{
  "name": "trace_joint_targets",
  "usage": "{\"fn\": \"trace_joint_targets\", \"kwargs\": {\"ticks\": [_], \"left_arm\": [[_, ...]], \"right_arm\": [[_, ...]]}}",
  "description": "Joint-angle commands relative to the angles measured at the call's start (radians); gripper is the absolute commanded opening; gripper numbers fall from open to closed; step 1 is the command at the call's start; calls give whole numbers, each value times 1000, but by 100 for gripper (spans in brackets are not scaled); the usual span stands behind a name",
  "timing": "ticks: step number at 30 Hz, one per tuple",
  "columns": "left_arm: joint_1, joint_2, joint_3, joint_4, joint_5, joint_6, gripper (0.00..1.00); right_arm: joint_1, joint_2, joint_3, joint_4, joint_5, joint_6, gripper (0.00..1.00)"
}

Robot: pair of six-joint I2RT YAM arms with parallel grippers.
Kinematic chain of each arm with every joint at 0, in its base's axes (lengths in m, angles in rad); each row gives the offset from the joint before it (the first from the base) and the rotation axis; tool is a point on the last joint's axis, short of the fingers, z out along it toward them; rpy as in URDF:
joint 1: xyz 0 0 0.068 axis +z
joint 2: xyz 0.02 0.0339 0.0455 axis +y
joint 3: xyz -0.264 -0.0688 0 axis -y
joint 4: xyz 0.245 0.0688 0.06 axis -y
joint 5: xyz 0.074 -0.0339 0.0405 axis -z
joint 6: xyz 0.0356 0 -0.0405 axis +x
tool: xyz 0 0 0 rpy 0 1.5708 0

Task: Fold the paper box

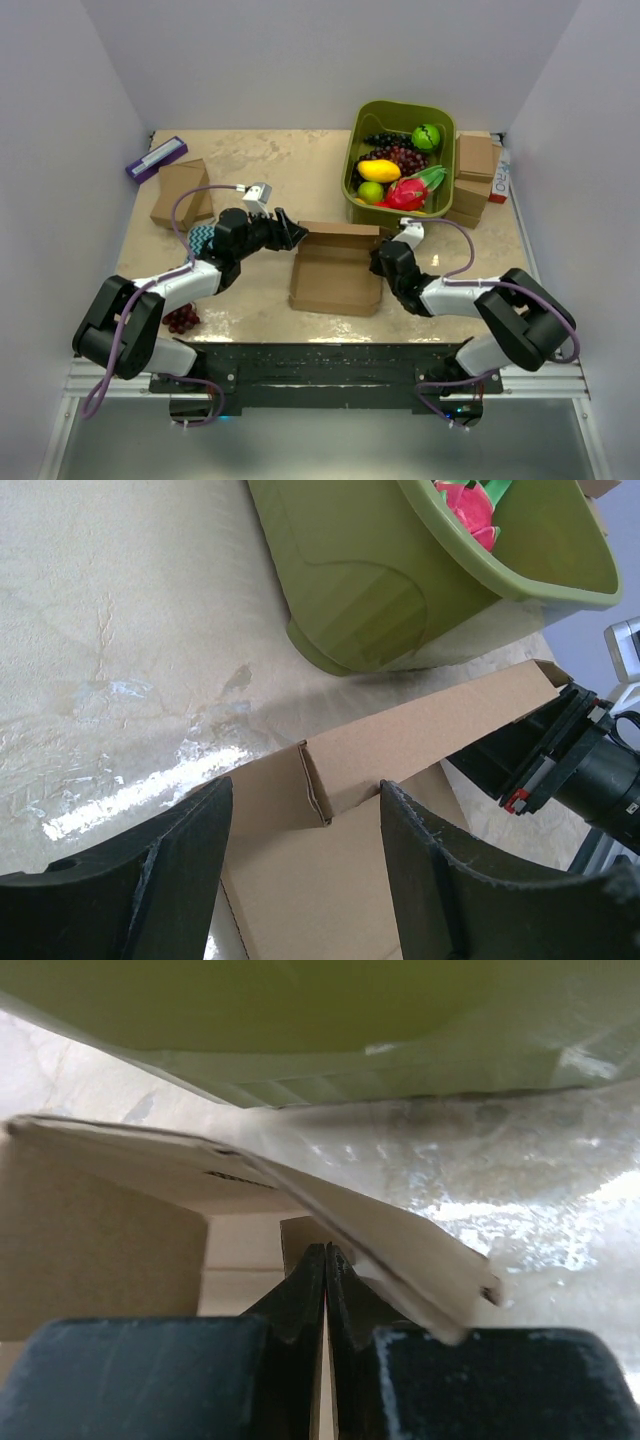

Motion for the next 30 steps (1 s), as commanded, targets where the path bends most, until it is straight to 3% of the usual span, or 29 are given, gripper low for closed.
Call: {"fn": "trace_joint_targets", "kwargs": {"ticks": [1,9,18,22,30], "left_arm": [[4,3,40,6,-2,26,65],[4,0,38,6,-2,26,65],[4,-8,40,0,-10,28,65],[4,-28,49,-17,-25,35,67],[7,-89,114,-155,-53,70,76]], "right_arm": [[3,40,46,98,-20,-41,4],[5,177,73,110,-46,-26,2],[5,162,86,58,-52,-20,2],[5,36,83,-57,-50,-30,12],[3,-362,57,-399,-127,-81,64]]}}
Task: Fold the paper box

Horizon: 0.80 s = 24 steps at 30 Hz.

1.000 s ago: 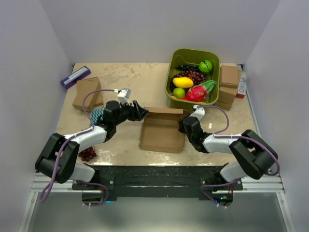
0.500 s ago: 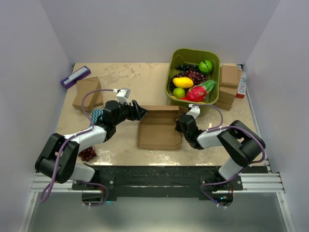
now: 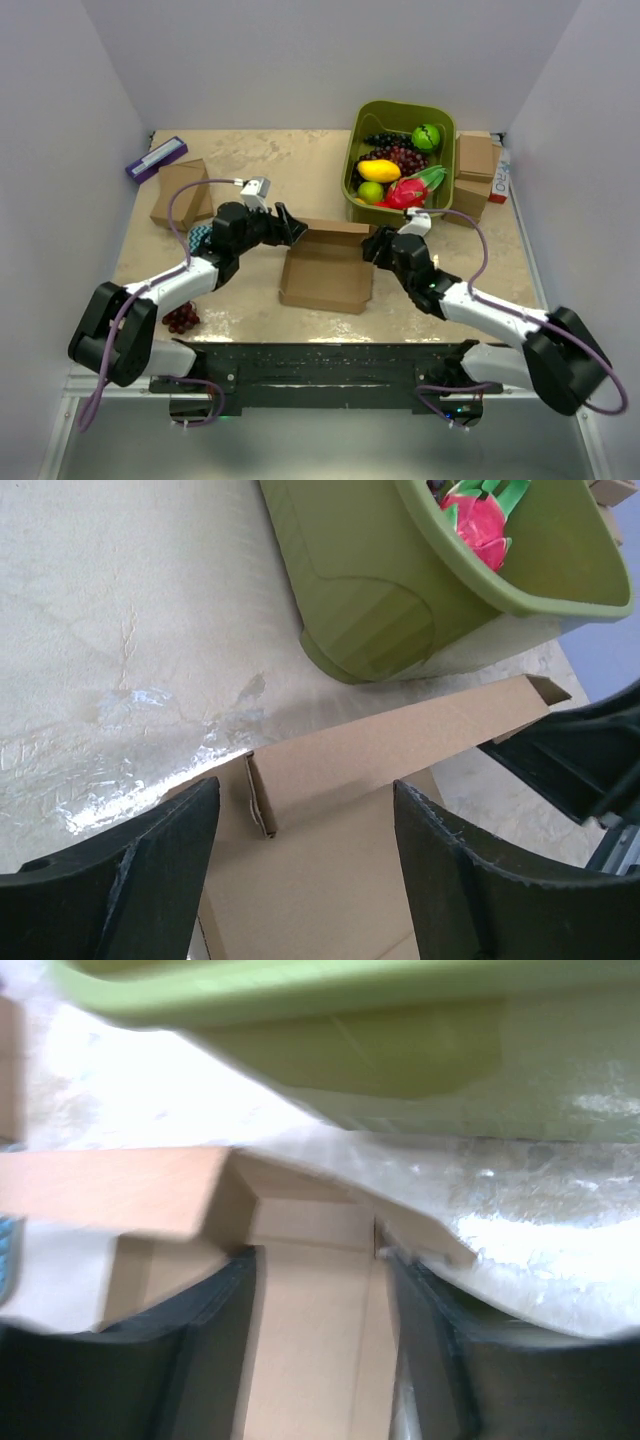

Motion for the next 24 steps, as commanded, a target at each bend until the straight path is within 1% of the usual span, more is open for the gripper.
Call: {"fn": "trace_joint_targets", "kwargs": {"ticks": [1,2,3,6,8,11,12,14,16,18,22,24], "left_arm": [[0,-67,78,-89,-29,53,76],[0,-79,96,-135,-34,59,77],[0,-84,105,-158,-37,74,77],[0,-102,136,-238,-46,94,79],[0,-96,176,-297,-49,108,79],[0,-66,245,-386,-52,173,79],[0,-56,263,-408,-54,189,79],[3,-29,311,-454,-46,233,80],[9,-12,332,-508,-40,257,80],[13,8,339,-517,-36,269,80],[23,33,320,-485,-5,251,80],[34,39,314,-479,10,243,79]], "right_arm": [[4,-189,5,-243,-24,-48,69],[3,-215,13,-274,-20,-57,73],[-3,-252,24,-329,-15,-68,80],[-46,-266,93,-418,-30,-117,84],[-92,-243,153,-441,-68,-163,85],[-120,-200,208,-452,-99,-212,84],[-123,-191,219,-446,-110,-220,82],[-132,-161,243,-429,-156,-266,75],[-132,-130,266,-426,-190,-300,74],[-132,-98,275,-438,-193,-315,73],[-132,-76,262,-421,-184,-326,73],[-132,-70,257,-411,-181,-326,71]]}}
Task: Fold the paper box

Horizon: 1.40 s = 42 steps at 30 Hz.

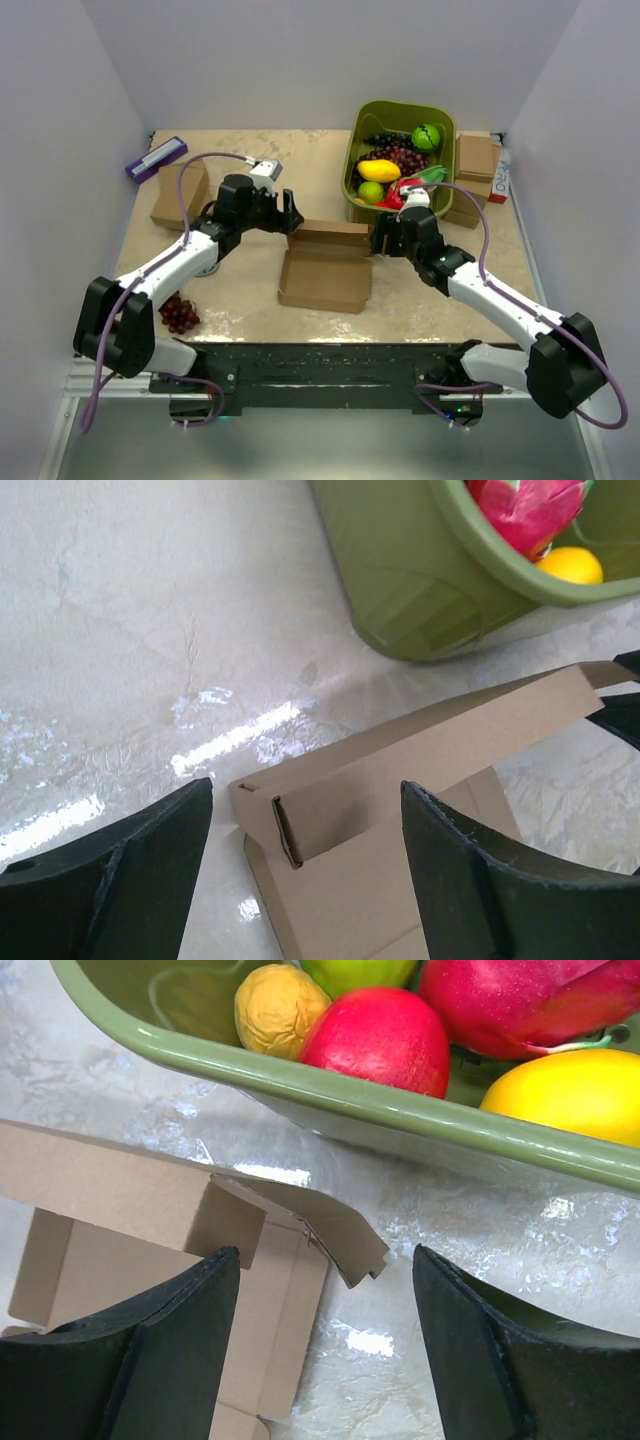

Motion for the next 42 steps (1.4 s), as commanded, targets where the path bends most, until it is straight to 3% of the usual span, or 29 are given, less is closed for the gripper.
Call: {"fn": "trace_joint_targets", "kwargs": {"ticks": [1,8,21,30,42], "left_arm": [[24,11,7,2,43,18,79],[47,2,-39,8,65,4,78],[56,25,-79,91,145,-28,65],[58,42,-87,110,173,-39,44],[58,56,-96,137,220,-60,39]], "right_arm": [[-3,2,16,18,-10,-46,71],[-3,28,14,46,-19,-42,68],[-2,43,0,70,-32,-36,63],[-3,49,5,105,-125,-30,46],[-2,77,19,153,-216,63,23]]}}
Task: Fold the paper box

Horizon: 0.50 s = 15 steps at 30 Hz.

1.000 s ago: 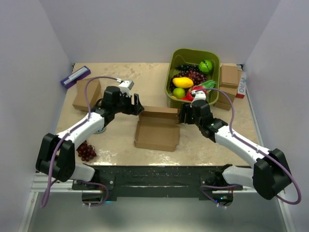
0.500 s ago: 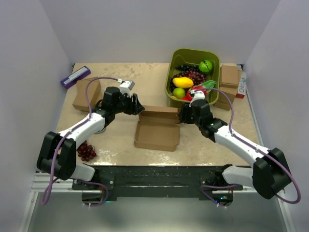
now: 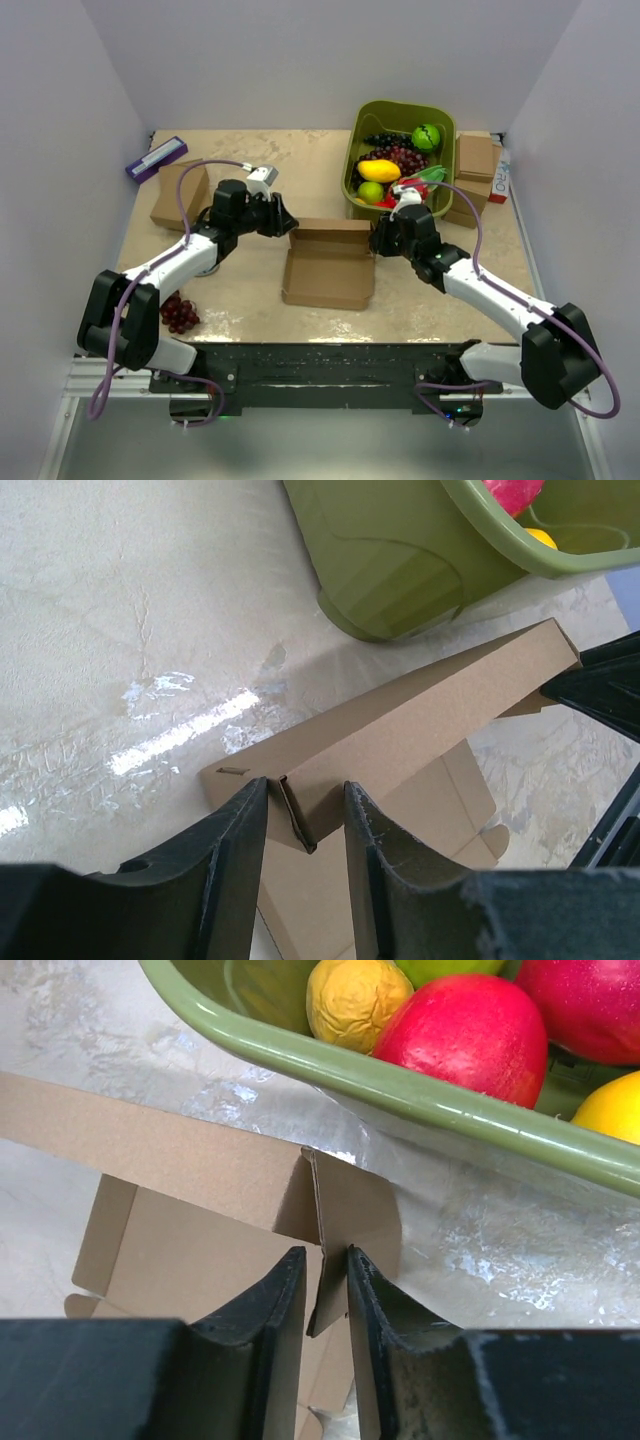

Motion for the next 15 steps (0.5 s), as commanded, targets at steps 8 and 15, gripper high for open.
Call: {"fn": "trace_joint_targets", "kwargs": {"ticks": [8,15], "left_arm": [[1,9,-6,-13,13,19,46],[-12,-198,14,-54,-283,160,67]], "right_arm": [[2,67,49,89,-75,100,13],[2,64,55,56,-22,75,12]]}}
